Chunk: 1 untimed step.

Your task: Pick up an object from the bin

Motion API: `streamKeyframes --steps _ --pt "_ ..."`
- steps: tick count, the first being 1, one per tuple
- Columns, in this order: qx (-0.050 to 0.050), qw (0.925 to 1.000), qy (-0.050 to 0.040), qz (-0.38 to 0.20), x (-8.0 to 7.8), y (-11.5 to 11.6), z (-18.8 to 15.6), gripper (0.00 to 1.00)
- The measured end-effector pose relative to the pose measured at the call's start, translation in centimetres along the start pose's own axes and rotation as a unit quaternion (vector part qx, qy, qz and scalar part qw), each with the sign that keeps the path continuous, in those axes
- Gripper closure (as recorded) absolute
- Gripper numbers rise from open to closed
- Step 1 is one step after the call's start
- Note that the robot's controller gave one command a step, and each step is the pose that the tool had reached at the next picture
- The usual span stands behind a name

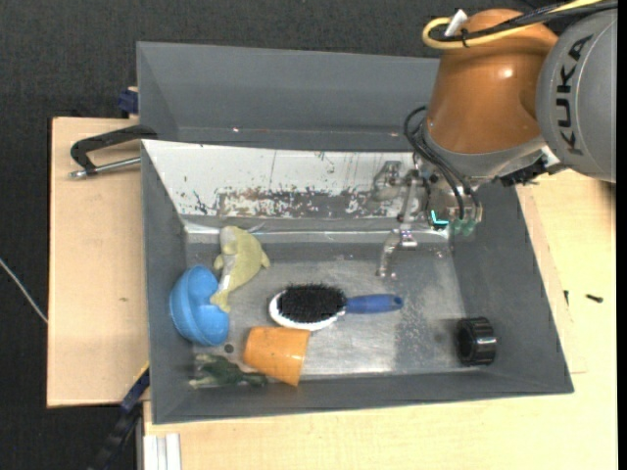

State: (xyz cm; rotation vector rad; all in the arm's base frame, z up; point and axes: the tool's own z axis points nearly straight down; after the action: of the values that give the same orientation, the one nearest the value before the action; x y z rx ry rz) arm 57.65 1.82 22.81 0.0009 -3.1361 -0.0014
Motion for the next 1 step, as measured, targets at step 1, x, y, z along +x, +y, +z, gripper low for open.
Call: streamKeyframes --steps 1 --pt "-0.001 0.9990 0.0011 -0.045 4.98 7.22 7.17 0.00"
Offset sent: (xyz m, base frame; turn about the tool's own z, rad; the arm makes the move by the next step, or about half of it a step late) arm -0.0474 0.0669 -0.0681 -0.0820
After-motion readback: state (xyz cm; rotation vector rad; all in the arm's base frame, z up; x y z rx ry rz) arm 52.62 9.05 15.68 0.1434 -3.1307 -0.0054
